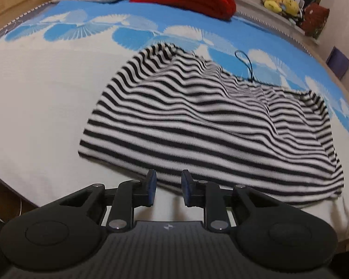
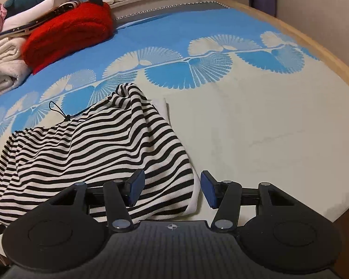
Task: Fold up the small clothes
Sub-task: 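Push the bundle edge with the left gripper while the right gripper hovers open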
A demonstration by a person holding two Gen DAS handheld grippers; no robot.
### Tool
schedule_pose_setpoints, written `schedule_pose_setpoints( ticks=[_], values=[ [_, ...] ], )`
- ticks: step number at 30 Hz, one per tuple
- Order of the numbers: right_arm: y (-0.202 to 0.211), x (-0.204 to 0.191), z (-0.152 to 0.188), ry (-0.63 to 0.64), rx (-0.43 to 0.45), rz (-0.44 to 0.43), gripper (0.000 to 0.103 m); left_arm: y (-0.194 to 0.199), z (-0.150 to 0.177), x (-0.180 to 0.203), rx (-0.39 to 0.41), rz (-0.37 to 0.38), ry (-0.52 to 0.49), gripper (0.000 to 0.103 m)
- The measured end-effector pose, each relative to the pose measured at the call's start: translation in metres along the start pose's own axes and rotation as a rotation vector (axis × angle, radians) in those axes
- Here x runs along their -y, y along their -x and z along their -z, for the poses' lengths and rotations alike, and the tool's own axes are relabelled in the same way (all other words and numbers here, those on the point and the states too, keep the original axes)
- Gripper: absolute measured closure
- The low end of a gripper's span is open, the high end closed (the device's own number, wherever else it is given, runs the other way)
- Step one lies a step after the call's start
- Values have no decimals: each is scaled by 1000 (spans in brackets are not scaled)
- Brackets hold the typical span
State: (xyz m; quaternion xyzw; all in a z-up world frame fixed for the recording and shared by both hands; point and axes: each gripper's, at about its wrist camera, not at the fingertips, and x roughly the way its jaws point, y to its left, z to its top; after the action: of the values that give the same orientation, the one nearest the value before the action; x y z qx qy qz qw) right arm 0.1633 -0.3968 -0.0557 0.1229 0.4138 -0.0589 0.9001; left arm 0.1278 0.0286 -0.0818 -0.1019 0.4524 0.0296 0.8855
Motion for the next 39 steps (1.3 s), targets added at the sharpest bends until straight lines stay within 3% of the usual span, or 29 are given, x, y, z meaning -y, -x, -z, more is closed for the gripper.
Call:
schedule_pose_setpoints(
  ticks=[8,11,17,21,26,30,33,36,37,39],
  values=[
    [2,-4,0,15,14,-12,48,-9,-17,-45,-18,56,283,74],
    [4,-4,0,17,22,-16,48,-18,-22,-63,-46,83,384,60],
    [3,-5,0,26,19,-12,48,-37,-21,-88,-101,74,546,54],
    [3,-5,1,27,20,-8,48,-50,-23,-92,-125,60,561,49],
    [15,-8,-1,53,104,24,48,-57,-26,-101,-106,63,610,48],
    [31,-1,-19,76,153,13,48,-63,-30,-114,-104,76,668,48],
    [48,6,-38,107,205,51,48,-66,-34,-116,-103,81,681,49],
    [61,18,-48,107,233,87,47,-67,-37,-117,-101,83,664,53],
    [64,23,-47,87,237,93,47,-68,-38,-117,-102,79,653,63],
    [66,33,-45,8,238,79,47,-69,-40,-114,-107,60,619,71]
  ],
)
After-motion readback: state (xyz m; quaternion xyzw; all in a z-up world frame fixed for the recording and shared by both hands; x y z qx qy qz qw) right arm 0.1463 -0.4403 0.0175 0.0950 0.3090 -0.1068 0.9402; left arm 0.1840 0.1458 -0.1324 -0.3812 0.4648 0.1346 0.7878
